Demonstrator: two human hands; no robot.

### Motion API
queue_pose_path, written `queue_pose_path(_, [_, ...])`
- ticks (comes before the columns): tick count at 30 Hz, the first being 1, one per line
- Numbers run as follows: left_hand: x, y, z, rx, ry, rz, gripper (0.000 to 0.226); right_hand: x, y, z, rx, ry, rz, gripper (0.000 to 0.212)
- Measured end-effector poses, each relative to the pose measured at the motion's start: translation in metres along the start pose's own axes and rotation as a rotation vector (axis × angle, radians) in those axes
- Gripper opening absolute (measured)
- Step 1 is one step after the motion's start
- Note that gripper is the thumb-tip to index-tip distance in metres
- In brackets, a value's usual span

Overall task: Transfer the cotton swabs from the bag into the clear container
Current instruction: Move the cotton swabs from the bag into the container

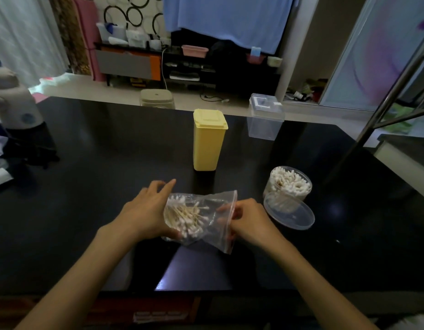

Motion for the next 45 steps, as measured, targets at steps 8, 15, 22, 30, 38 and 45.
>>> queue_pose_path(8, [0.002,0.001,0.004,-0.137,-0.041,-0.091,0.071,0.004,0.003,0.003,-0.096,0.019,-0.016,0.011])
queue_pose_path(15, [-0.006,-0.029,0.015,-0.729,-0.102,-0.351,0.105,-0.006,0.012,0.014,0.221,-0.099,0.075,0.02])
queue_pose_path(22, [-0.001,-0.033,0.03,-0.749,-0.146,-0.329,0.027,-0.011,0.006,0.015,0.294,-0.2,0.104,0.051])
queue_pose_path(30, [0.001,-0.005,0.042,-0.994,-0.237,-0.334,0.009,-0.009,0.001,0.014,0.336,-0.183,0.064,0.032])
queue_pose_path(38, [0.005,-0.004,0.03,-1.057,-0.06,-0.259,0.027,-0.006,0.011,0.006,0.507,-0.059,0.115,0.011])
queue_pose_path(45, [-0.001,0.012,0.039,-1.274,-0.151,-0.301,0.027,-0.004,0.0,0.004,0.276,-0.023,-0.011,0.033])
Point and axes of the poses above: each hand's wrist, its own x-axis towards the middle knuckle, its own z-axis out of the palm, y = z × x, the point moved 9 cm from there along x, towards the middle knuckle, and after that the axes turned 5 degrees about -x, right-handed, at the moved point
